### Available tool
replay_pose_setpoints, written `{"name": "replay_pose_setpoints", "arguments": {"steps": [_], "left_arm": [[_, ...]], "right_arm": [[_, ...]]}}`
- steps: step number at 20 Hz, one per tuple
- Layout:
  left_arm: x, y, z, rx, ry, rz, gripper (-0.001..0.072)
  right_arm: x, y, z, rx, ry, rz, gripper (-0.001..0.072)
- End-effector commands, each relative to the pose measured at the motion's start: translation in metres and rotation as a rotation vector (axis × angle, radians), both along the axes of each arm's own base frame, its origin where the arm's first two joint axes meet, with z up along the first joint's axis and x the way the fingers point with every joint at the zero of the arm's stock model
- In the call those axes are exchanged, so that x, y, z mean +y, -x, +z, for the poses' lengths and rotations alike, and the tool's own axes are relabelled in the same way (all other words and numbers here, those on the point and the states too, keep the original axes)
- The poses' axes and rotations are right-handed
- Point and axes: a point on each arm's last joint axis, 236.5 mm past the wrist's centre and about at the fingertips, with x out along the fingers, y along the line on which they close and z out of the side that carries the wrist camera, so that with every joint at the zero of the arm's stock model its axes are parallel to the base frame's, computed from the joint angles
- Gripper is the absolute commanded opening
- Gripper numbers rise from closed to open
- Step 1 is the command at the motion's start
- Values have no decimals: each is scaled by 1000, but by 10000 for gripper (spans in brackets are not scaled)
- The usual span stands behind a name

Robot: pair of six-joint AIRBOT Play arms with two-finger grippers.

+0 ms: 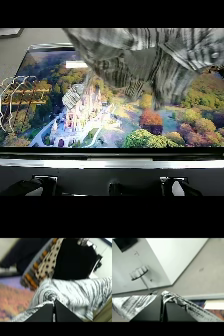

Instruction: Fold the clothes and pants, and hang the long-sleeved shirts on hangers.

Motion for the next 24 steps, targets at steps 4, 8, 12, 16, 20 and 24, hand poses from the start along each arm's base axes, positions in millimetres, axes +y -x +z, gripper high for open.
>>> {"name": "replay_pose_setpoints", "arguments": {"steps": [4, 8, 12, 16, 20, 24], "left_arm": [[69, 90, 65, -160, 20, 238, 29], [69, 53, 33, -49, 0, 274, 29], [50, -52, -36, 116, -41, 297, 29], [32, -175, -136, 278, -60, 344, 31], [16, -267, -252, 361, -100, 372, 30], [22, -324, -342, 429, -77, 459, 31]], "right_arm": [[6, 84, 29, -121, 119, -272, 40], [-12, 50, 12, 15, 8, -251, 40], [-42, -43, -54, 335, -124, -138, 40], [-31, -160, -157, 589, -119, -34, 40], [-5, -274, -275, 702, -52, -114, 41], [22, -350, -352, 679, -114, -180, 41]]}}
